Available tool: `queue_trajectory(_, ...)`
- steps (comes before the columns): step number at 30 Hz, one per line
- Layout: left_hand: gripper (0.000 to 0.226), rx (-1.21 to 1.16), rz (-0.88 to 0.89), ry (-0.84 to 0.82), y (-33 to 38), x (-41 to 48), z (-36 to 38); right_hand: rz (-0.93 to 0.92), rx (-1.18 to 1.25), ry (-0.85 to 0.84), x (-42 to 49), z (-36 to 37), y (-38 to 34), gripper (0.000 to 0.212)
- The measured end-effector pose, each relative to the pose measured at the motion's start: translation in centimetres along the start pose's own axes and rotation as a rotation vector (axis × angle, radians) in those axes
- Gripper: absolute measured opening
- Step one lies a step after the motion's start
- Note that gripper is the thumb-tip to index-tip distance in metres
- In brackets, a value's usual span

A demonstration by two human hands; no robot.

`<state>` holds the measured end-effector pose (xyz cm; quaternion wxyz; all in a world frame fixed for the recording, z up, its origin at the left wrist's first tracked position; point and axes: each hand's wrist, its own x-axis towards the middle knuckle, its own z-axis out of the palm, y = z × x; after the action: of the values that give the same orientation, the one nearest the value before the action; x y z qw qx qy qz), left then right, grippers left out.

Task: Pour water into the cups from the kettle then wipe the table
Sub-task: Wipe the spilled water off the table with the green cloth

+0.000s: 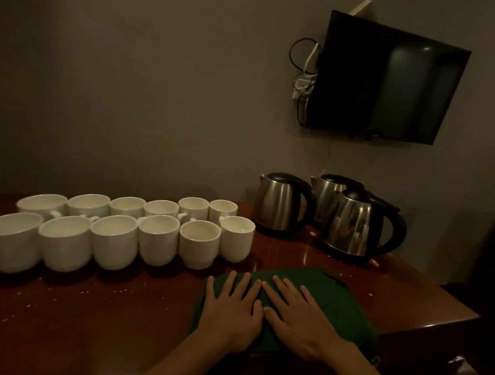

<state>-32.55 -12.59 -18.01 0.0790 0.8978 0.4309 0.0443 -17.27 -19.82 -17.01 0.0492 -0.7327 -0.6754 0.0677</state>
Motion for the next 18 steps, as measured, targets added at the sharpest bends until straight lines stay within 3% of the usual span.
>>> queue_trajectory(7, 0.058, -0.011, -0.057, 0.031, -3.7, -2.8, -0.8, -0.077, 0.001, -0.027, 1.0, 0.5, -4.3, 0.105)
queue_trajectory(11, 0.057, -0.004, -0.097, 0.048, -6.4, -4.4, -1.2, -0.129, -0.023, -0.044, 2.1, 0.8, -6.9, 0.078)
queue_trajectory(14, 0.057, -0.004, -0.125, 0.062, -8.7, -5.7, -1.7, -0.179, -0.039, -0.052, 3.1, 1.5, -9.0, 0.087)
queue_trajectory(18, 0.057, 0.005, -0.149, 0.072, -11.4, -7.3, -2.3, -0.206, -0.06, -0.049, 4.0, 2.2, -11.7, 0.065)
